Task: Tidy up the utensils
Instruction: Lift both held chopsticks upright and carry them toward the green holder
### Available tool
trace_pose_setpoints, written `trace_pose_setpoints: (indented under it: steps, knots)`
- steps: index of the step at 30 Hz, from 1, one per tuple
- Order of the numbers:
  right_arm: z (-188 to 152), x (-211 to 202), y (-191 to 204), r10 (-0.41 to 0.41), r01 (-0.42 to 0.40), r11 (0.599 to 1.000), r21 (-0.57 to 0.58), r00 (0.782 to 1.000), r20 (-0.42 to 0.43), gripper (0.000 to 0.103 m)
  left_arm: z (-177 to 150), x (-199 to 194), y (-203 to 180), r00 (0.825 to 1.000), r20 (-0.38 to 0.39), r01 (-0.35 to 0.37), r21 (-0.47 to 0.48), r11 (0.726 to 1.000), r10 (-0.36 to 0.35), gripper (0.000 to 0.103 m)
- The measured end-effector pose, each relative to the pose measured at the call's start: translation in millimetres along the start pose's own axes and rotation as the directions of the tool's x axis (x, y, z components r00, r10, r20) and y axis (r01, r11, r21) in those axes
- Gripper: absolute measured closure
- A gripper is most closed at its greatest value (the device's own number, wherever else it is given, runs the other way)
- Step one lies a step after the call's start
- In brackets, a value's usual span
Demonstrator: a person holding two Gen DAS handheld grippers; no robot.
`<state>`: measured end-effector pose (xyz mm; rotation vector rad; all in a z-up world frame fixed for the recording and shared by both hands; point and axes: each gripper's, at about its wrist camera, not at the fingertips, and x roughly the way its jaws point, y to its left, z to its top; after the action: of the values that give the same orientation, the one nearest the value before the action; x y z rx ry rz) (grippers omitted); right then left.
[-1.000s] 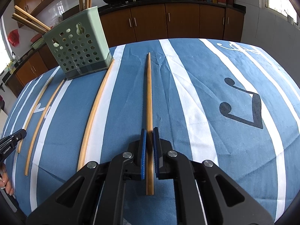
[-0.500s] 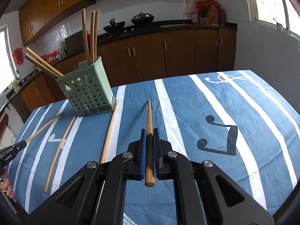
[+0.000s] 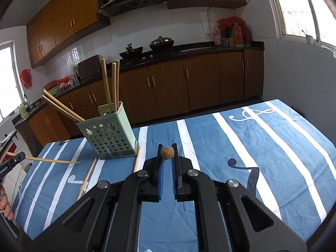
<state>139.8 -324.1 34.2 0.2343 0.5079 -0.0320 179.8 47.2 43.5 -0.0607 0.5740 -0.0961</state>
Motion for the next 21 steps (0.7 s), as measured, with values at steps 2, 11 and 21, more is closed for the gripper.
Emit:
trace_pose_setpoints:
  steps: [2,11,21]
  knots:
    - [2.8,-2.4,0.7,0.003,-0.003,1.0,-0.002,1.0,0.008,0.095,5.3,-2.7,-0.9,1.0,0.013,0.001,0.001,1.0,-0.001,0.095]
    - [26.1,-12.3,12.8,0.038,-0.038,0.999,-0.012,0.998,0.046,0.095,27.0,-16.9,-11.1,0.998,0.043,0.04,0.027,0.999,-0.041,0.095]
    - [77.5,-41.8,40.5,0.189,-0.19,0.982,-0.009,0.968,0.165,0.095,73.1,-46.0,-37.2,0.98,0.14,0.141,0.022,0.99,-0.142,0.095]
